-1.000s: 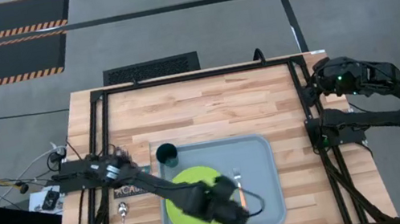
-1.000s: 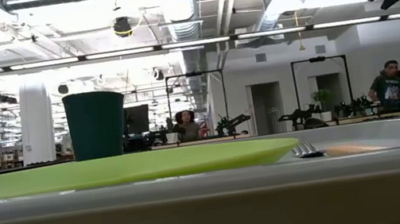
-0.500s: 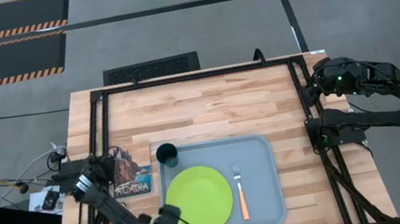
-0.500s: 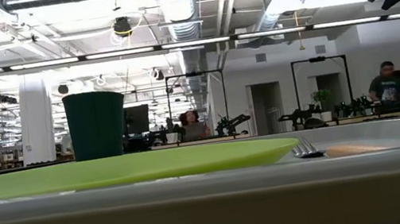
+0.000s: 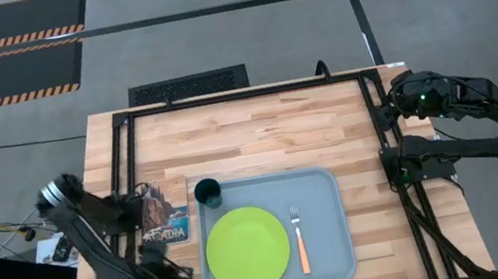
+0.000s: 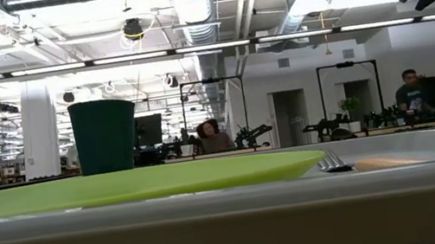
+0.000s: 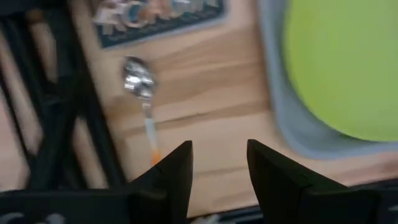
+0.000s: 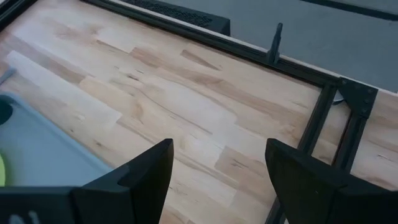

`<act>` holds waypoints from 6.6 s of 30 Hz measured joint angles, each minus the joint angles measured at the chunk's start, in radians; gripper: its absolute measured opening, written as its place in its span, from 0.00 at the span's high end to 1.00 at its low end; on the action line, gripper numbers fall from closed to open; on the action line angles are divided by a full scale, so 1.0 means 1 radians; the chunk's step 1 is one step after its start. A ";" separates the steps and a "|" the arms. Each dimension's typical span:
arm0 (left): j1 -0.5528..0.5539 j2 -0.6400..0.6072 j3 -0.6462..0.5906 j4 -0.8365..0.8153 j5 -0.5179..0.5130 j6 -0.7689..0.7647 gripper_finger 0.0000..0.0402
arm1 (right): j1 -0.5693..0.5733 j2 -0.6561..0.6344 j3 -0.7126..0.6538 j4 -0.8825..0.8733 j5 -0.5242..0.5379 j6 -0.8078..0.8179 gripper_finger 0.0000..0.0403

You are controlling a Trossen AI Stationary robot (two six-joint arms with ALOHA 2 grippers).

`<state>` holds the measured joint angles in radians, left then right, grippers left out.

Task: Pick and place plate/cup/fork/spoon on tray
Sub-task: Put the orange spoon on the gray serving tray to the right of the orange fork

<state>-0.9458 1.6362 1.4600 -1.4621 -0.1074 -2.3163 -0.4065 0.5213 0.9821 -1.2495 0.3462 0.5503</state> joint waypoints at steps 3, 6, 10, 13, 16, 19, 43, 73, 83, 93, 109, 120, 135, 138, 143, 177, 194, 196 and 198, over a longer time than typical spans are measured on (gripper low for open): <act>-0.004 -0.105 -0.152 0.087 0.072 -0.024 0.65 | 0.000 0.000 0.000 0.000 0.000 0.000 0.30; 0.000 -0.145 -0.285 0.220 0.096 -0.035 0.65 | 0.000 0.000 0.000 -0.001 0.000 0.000 0.30; 0.019 -0.145 -0.414 0.364 0.148 -0.058 0.65 | 0.000 0.000 0.000 -0.002 0.000 0.000 0.30; 0.026 -0.145 -0.484 0.417 0.155 -0.090 0.65 | 0.000 0.000 0.000 -0.002 0.001 0.000 0.30; 0.020 -0.145 -0.499 0.398 0.172 -0.093 0.65 | 0.000 0.000 0.000 -0.002 0.001 0.000 0.30; 0.016 -0.145 -0.499 0.350 0.216 -0.054 0.65 | 0.000 0.000 0.000 -0.002 0.001 0.003 0.30; 0.018 -0.146 -0.647 0.538 0.381 0.248 0.65 | 0.000 0.000 0.000 -0.001 0.031 0.044 0.30; 0.018 -0.146 -0.647 0.300 0.178 0.775 0.65 | 0.000 0.000 0.000 0.000 0.030 0.026 0.30; 0.018 -0.146 -0.647 0.289 0.153 1.103 0.65 | 0.000 0.000 0.000 0.000 0.030 0.026 0.30; 0.018 -0.146 -0.647 0.331 0.148 1.402 0.65 | 0.000 0.000 0.000 0.000 0.030 0.026 0.30; 0.019 -0.194 -0.768 0.486 0.161 1.440 0.65 | 0.000 0.000 0.000 0.000 0.046 0.053 0.30; 0.019 -0.205 -0.773 0.544 0.149 1.485 0.65 | 0.000 0.000 0.000 0.000 0.047 0.053 0.30; 0.060 -0.208 -0.769 0.546 0.160 1.493 0.96 | 0.000 0.000 0.000 0.000 0.049 0.053 0.30; 0.071 -0.207 -0.769 0.547 0.157 1.504 0.96 | 0.000 0.000 0.000 0.000 0.049 0.054 0.30; 0.090 -0.204 -0.772 0.544 0.160 1.517 0.94 | 0.000 0.000 0.000 0.000 0.049 0.055 0.30; 0.221 -0.203 -0.653 0.520 -0.053 1.011 1.00 | 0.000 0.000 0.000 0.000 0.049 0.052 0.30; 0.208 -0.223 -0.553 0.457 -0.242 0.822 1.00 | 0.000 0.000 0.000 0.000 0.049 0.052 0.30; 0.206 -0.247 -0.545 0.456 -0.258 0.800 1.00 | 0.000 0.000 0.000 0.000 0.049 0.052 0.30; 0.205 -0.283 -0.540 0.449 -0.265 0.781 1.00 | 0.000 0.000 0.000 0.000 0.049 0.048 0.30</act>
<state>-0.7408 1.3534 0.9201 -1.0136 -0.3728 -1.5349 -0.4065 0.5217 0.9821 -1.2495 0.3950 0.5978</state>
